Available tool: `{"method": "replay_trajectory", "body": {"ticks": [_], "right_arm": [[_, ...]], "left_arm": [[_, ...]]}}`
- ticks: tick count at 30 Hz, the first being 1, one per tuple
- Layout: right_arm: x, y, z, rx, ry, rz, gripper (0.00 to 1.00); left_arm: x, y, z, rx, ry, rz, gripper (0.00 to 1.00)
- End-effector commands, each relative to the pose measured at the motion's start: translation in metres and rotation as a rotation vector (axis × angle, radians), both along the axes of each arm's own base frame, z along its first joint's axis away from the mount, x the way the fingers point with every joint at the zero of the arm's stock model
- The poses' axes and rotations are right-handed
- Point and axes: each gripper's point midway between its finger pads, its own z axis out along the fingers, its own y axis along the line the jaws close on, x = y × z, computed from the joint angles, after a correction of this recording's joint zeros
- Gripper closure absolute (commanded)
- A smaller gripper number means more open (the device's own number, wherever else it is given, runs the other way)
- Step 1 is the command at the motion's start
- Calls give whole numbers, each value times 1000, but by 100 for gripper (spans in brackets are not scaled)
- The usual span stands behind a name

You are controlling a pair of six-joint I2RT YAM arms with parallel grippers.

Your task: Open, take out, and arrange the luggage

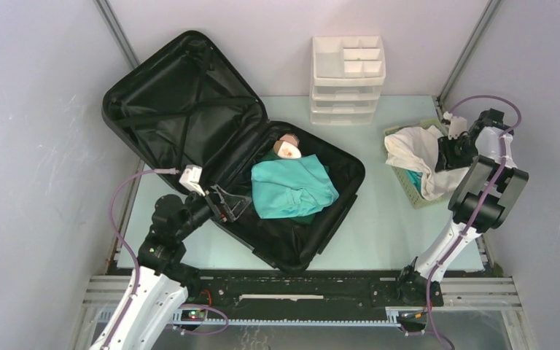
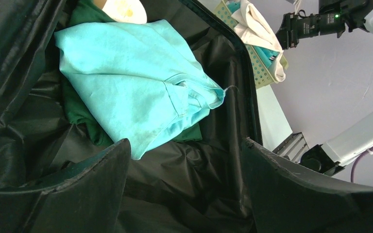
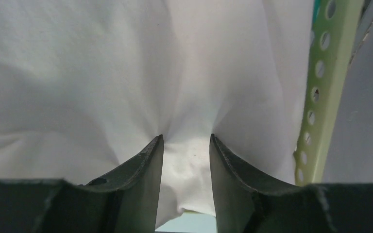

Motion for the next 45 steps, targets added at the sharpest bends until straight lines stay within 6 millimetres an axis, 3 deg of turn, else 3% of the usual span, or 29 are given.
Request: {"method": "replay_trajectory", "body": {"ticks": [1,4,6,9,12,14,17,20,23,27,31,38,45], "right_arm": [[10,1,68,-33,-188,5,52],[8,26,118,0,-316,60,51],[4,54,151,42,-411,125,50],[-9,107,195,88,-544,246,48],[-25,168,219,191,-650,374,42],[-39,210,223,280,-686,466,39],[-61,267,204,427,-635,589,38],[-79,301,181,500,-562,705,38],[-89,313,166,569,-500,731,38],[-89,312,160,593,-482,724,39],[-90,309,157,624,-467,718,39],[-89,308,151,633,-450,718,39],[-89,309,147,634,-437,722,39]], "left_arm": [[3,-4,37,-41,-57,1,13],[11,-7,34,-9,-23,25,14],[19,-10,30,23,8,47,14],[32,-18,24,81,59,87,14],[48,-23,11,144,133,147,13],[63,-22,0,179,174,211,13],[83,-21,-14,238,217,267,13],[103,-25,-18,297,203,283,13],[121,-31,-30,363,212,272,13],[143,-42,-55,464,254,223,27],[161,-41,-81,554,266,239,32],[184,-28,-109,723,299,295,32],[200,-23,-115,808,288,317,31]]}}
